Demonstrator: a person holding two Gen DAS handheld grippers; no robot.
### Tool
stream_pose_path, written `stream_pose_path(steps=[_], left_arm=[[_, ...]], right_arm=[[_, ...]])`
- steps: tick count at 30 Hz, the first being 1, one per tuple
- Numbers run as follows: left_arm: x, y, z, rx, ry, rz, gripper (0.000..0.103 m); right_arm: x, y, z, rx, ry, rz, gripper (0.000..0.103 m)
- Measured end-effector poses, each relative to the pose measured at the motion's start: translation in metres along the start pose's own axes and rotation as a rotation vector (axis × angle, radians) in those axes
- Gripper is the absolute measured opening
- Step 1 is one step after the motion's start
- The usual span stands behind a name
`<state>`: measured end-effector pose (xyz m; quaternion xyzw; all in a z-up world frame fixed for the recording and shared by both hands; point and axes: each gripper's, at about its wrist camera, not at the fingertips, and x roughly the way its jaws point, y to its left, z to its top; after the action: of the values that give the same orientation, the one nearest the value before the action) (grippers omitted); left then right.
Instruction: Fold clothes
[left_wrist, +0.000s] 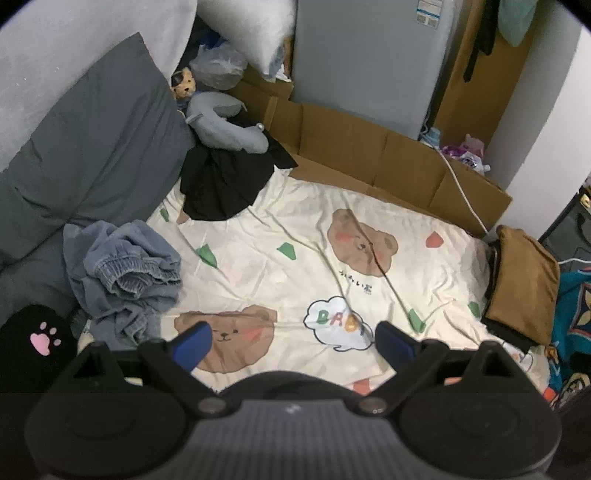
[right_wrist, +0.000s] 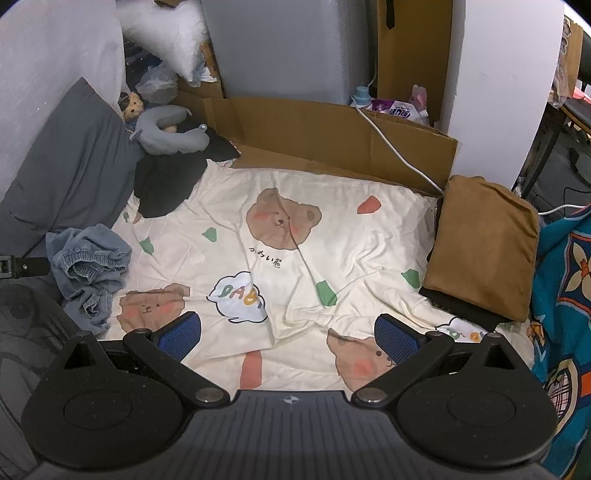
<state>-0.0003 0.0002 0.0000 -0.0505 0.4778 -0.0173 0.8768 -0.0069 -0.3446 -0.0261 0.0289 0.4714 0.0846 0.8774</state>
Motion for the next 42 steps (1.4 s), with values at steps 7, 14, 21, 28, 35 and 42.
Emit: stream_pose_path(steps=[7, 14, 21, 28, 35, 42], left_arm=[[-0.001, 0.001, -0.002, 0.045, -0.021, 0.054, 0.096], [-0.007, 0.002, 0.0, 0.051, -0.021, 0.051, 0.096], [-0.008, 0.005, 0.005, 0.056, -0.015, 0.049, 0.096], [-0.007, 0.006, 0.003, 0.07, -0.022, 0.055, 0.096], [-0.006, 0.003, 0.0, 0.08, -0.032, 0.064, 0.096], [-0.005, 0.003, 0.001, 0.083, -0.031, 0.065, 0.097]], right_arm=[[0.001, 0.006, -0.002, 0.005, -0.001, -0.014, 0.103], [-0.002, 0.001, -0.004, 0.021, -0.003, -0.008, 0.103], [-0.002, -0.008, -0.003, 0.029, -0.004, 0.002, 0.103], [-0.001, -0.004, -0.003, 0.012, -0.003, -0.018, 0.103], [-0.005, -0.005, -0.005, 0.017, -0.021, -0.032, 0.103], [-0.008, -0.001, -0.006, 0.014, -0.031, -0.03, 0.103]])
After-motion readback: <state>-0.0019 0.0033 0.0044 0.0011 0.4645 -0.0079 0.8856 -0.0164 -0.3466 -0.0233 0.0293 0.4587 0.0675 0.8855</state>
